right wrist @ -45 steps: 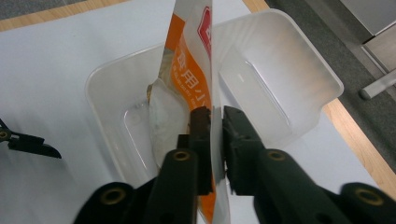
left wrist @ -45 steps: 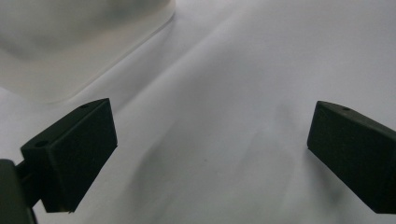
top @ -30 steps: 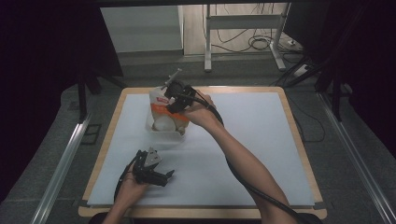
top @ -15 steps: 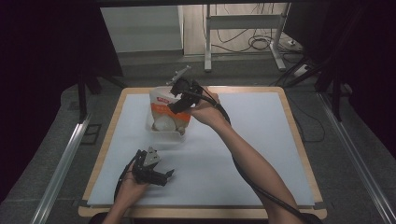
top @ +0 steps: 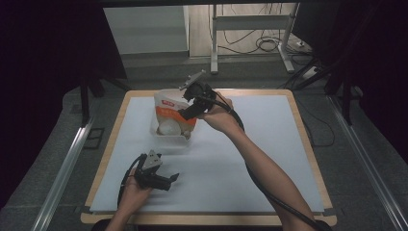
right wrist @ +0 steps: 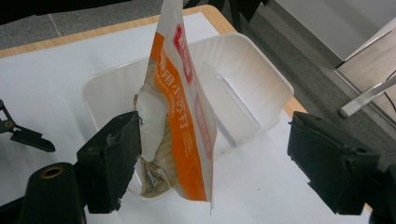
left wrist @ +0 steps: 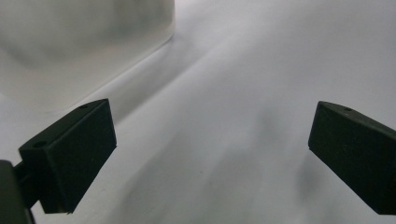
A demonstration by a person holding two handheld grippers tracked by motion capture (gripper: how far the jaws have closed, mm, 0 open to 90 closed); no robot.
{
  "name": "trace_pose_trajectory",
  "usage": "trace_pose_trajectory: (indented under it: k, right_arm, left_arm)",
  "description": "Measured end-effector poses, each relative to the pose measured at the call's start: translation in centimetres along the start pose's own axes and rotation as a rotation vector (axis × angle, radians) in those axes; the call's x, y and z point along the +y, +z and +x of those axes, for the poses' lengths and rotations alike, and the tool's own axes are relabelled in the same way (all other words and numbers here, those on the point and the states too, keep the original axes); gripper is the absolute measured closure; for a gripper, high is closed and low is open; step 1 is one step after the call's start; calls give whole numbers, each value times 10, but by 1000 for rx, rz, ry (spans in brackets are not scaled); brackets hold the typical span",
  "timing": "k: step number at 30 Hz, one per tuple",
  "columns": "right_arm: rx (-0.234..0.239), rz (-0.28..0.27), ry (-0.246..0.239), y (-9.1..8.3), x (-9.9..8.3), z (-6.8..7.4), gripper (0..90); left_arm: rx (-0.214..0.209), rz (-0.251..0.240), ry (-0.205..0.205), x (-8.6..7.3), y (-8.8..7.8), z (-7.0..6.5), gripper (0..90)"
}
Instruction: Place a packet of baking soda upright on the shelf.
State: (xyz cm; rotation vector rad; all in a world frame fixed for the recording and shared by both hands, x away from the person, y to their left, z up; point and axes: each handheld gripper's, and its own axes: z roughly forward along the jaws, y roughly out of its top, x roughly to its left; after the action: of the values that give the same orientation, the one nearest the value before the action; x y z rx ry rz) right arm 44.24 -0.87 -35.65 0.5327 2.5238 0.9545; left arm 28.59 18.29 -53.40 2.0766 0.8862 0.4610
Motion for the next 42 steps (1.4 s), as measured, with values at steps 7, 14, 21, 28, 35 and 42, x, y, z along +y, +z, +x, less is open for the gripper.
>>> trace_pose_trajectory:
  k: [7,14,21,28,35,42]
  right_arm:
    - [1,-4,2,-3,-6,-2,169]
    - [4,-10,10,-5,-11,-1,169]
    - [6,-12,6,-7,-16,-2,165]
    - [20,-24,24,-10,-25,-1,161]
    - [22,-46,29,-17,-32,-2,157]
    - [26,-60,34,-24,-40,-1,152]
  left_arm:
    - [-56,-51,-49,1,-3,3,12]
    - [-69,-95,-71,3,-9,5,13]
    - [-52,-102,-90,2,-11,8,23]
    - [-96,-139,-149,1,-13,11,20]
    - [-102,-167,-145,0,-12,10,16]
    - [-94,-164,-146,1,-14,11,10]
